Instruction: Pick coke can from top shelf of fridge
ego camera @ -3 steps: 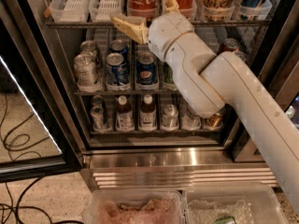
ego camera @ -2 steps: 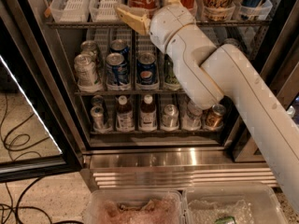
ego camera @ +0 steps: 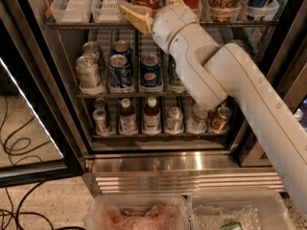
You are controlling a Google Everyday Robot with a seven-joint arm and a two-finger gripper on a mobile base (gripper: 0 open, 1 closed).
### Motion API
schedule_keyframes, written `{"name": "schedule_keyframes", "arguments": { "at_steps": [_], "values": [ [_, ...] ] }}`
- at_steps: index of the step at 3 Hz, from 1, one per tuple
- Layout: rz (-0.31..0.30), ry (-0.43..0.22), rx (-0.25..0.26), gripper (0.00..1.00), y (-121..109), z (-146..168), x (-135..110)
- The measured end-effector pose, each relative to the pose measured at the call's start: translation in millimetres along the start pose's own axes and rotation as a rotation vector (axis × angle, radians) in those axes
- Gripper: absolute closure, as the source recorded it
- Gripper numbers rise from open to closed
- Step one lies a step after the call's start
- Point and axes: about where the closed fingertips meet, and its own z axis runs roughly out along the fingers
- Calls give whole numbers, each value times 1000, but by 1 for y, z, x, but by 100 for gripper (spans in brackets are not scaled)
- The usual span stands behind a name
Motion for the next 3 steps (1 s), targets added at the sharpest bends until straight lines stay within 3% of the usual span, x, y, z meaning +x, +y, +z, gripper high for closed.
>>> {"name": "schedule_keyframes", "arguments": {
  "at_steps": [3],
  "values": [
    [-1, 0, 0, 39, 0, 0, 0]
  ]
}}
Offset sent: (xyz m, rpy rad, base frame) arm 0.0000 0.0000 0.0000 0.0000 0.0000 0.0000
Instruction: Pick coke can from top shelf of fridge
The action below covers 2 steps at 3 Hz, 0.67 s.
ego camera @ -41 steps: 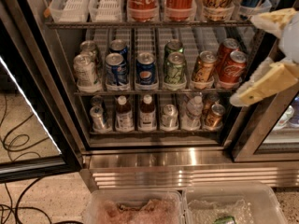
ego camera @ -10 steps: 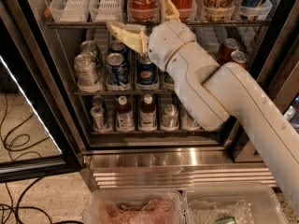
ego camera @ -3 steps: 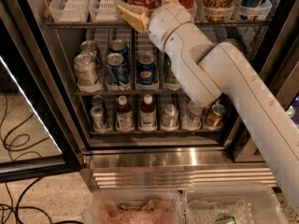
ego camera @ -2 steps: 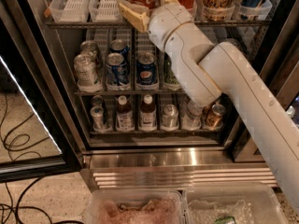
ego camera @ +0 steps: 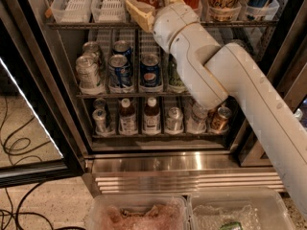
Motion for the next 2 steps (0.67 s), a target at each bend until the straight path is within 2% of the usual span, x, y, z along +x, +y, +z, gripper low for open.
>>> {"name": "schedule_keyframes", "arguments": {
  "at_steps": [1, 2],
  "values": [
    [-4, 1, 0, 46, 0, 1, 0],
    [-15, 4, -7, 36, 2, 3, 2]
  ]
}}
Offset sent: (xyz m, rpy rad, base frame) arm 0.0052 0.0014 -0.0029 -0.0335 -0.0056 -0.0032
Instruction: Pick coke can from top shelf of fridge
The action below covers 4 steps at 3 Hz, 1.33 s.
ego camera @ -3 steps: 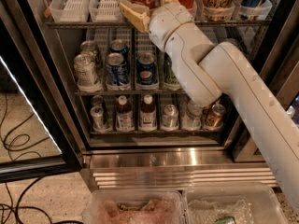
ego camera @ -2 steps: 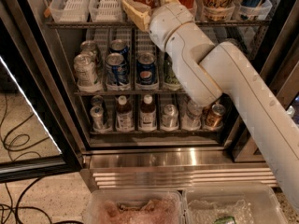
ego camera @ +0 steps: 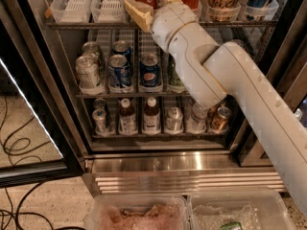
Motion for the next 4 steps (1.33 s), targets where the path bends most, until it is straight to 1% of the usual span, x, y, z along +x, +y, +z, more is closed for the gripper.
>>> {"name": "schedule_keyframes", "arguments": {
  "at_steps": [1, 3, 4],
  "values": [
    [0, 0, 0, 36, 0, 0, 0],
    [0, 0, 0, 22, 0, 0, 0],
    [0, 0, 0, 26, 0, 0, 0]
  ]
}}
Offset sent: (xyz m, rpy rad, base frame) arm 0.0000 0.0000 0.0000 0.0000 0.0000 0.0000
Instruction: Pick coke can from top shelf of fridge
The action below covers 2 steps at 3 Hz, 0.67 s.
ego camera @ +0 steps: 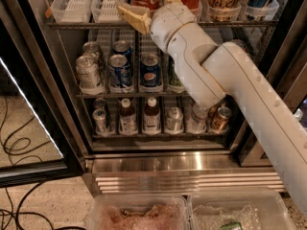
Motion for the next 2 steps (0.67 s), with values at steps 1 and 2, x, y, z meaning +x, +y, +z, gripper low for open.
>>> {"name": "schedule_keyframes", "arguments": {
  "at_steps": [1, 2],
  "values": [
    [-2, -2, -2, 36, 1, 4, 0],
    [-8, 1, -2, 32, 1, 7, 1]
  ]
}}
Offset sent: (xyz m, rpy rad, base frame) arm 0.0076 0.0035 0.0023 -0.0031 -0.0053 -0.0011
